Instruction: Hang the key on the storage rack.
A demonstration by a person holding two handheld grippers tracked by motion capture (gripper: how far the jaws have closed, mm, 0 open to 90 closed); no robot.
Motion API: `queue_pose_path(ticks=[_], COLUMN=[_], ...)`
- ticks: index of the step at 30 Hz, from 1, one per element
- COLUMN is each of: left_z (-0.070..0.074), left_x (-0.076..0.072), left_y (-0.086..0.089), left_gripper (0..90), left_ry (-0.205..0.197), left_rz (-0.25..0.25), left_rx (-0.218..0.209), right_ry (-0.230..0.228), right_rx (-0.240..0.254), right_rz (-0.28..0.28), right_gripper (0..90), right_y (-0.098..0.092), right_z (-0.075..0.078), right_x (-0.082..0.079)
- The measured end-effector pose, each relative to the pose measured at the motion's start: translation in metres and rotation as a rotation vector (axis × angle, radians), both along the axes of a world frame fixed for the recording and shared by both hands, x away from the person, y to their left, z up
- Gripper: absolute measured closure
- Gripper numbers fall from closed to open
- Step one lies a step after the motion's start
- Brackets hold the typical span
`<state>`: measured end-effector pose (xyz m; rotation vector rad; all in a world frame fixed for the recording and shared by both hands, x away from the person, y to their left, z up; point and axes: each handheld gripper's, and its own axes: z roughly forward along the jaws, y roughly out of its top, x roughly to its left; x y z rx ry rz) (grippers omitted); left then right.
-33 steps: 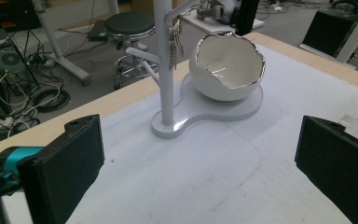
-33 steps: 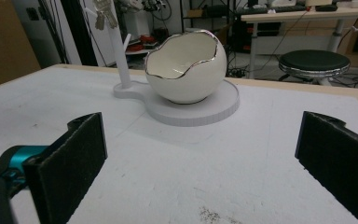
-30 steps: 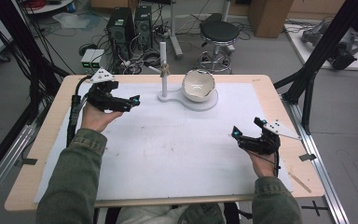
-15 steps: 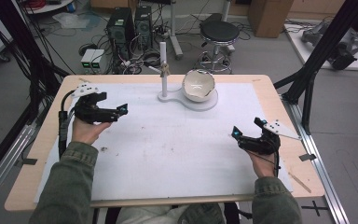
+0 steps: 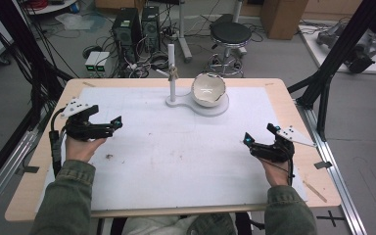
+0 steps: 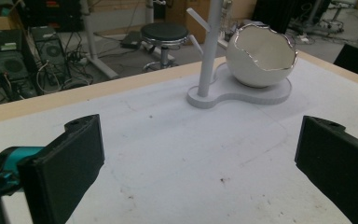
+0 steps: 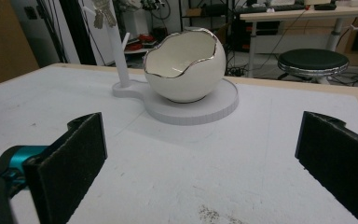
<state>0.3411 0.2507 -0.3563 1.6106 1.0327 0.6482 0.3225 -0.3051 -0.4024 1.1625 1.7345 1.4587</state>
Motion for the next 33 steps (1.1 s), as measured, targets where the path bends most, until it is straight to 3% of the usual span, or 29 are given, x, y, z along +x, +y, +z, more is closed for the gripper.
queue_pose_path(ticks=[12, 26, 33], left_z=[-0.020, -0.052, -0.051], left_x=[-0.024, -0.050, -0.056], left_y=[0.025, 0.050, 0.063], left_gripper=[1.7, 1.6, 1.7], left_ry=[-0.053, -0.076, -0.092], left_rz=[0.105, 0.153, 0.186], left_rx=[-0.026, -0.054, -0.103], right_ry=[-0.004, -0.003, -0.001], right_rx=[-0.004, -0.005, -0.014], right_rz=[-0.003, 0.001, 0.008], right_gripper=[0.9, 0.9, 0.9], right_y=[0.000, 0.000, 0.001], right_z=[0.000, 0.000, -0.001], right_x=[0.001, 0.000, 0.000])
